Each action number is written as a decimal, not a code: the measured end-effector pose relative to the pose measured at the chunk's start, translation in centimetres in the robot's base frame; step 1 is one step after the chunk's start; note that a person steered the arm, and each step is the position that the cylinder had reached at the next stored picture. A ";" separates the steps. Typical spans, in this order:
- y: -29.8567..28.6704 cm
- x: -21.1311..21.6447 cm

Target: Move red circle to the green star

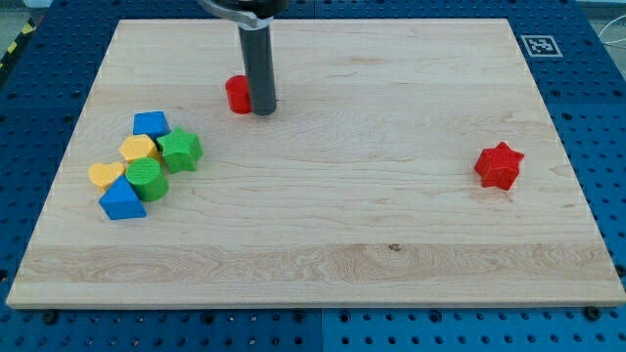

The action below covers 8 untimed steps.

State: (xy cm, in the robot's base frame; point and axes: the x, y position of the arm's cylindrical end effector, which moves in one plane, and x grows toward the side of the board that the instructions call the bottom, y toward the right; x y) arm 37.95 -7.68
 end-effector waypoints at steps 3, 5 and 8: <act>0.4 -3.8; 0.5 -7.4; -4.1 -4.1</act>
State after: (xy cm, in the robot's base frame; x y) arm 33.89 -11.82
